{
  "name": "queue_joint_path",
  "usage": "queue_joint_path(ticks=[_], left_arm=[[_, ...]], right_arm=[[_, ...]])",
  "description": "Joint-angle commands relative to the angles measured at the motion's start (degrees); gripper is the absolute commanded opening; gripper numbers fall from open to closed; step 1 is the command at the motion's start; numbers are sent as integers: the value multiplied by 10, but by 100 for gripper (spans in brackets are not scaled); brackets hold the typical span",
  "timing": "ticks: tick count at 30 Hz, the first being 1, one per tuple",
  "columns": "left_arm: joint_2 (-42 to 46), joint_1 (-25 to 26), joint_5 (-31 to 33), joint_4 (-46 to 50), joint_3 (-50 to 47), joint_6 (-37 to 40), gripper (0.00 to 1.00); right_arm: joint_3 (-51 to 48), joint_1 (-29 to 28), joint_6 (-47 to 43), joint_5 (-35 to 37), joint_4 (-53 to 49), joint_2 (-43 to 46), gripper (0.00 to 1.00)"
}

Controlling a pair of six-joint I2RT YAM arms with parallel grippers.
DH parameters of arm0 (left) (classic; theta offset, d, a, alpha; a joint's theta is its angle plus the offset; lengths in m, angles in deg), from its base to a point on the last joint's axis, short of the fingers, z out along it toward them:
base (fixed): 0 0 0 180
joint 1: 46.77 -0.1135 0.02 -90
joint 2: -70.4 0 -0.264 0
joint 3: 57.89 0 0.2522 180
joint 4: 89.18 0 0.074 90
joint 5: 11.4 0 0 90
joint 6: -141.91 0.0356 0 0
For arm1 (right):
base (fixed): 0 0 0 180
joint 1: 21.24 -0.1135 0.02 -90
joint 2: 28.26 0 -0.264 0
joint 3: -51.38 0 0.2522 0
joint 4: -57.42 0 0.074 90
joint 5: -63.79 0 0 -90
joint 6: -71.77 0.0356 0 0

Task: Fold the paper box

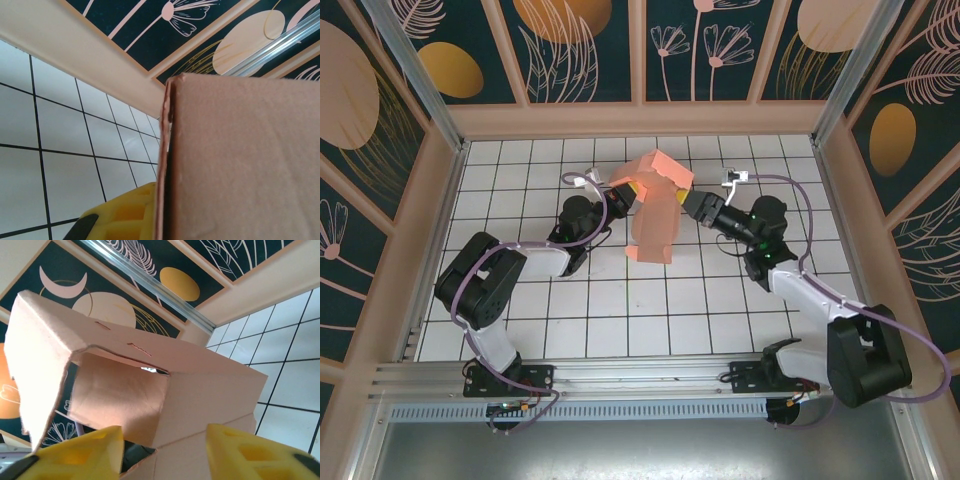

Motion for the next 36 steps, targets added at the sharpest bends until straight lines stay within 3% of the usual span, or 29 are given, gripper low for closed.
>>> queue_joint_path(ticks=[1, 8, 11, 12, 17, 19, 20, 21, 22, 23, 26, 27, 28, 29, 31, 33, 36], left_arm=[[4, -1, 3, -28, -3, 17, 0], [19, -1, 39, -6, -19, 54, 0], [25, -1, 47, 5, -19, 66, 0], [26, -1, 49, 8, -19, 70, 0], [30, -1, 53, 16, -15, 79, 0], [30, -1, 53, 18, -14, 82, 0], [29, -1, 53, 20, -13, 83, 0], [28, -1, 54, 21, -13, 83, 0], [28, -1, 54, 20, -13, 83, 0], [27, -1, 54, 20, -13, 83, 0], [28, -1, 62, 21, -15, 81, 0], [30, -1, 72, 24, -17, 78, 0], [33, -1, 85, 32, -19, 74, 0], [32, -1, 96, 40, -19, 72, 0], [32, -1, 119, 62, -18, 70, 0], [32, -1, 135, 70, -17, 72, 0], [32, -1, 153, 79, -14, 86, 0]], right_arm=[[31, -5, -9, 10, -14, -14, 37], [71, -7, -46, 60, -163, -21, 23], [80, -7, -57, 79, -203, -19, 9], [83, -7, -61, 84, -214, -19, 0], [95, -13, -78, 115, -255, -13, 0], [98, -15, -88, 118, -258, -10, 30], [99, -15, -90, 116, -257, -9, 36], [99, -15, -89, 114, -253, -10, 34], [99, -16, -90, 113, -251, -11, 8], [99, -16, -91, 113, -252, -11, 0], [108, -16, -116, 122, -272, -4, 0], [108, -16, -128, 138, -280, 5, 8], [105, -16, -142, 154, -282, 19, 28], [101, -16, -154, 165, -281, 31, 41], [93, -16, -178, 185, -280, 61, 60], [88, -17, -197, 206, -284, 90, 69], [99, -28, -222, 251, -314, 117, 70]])
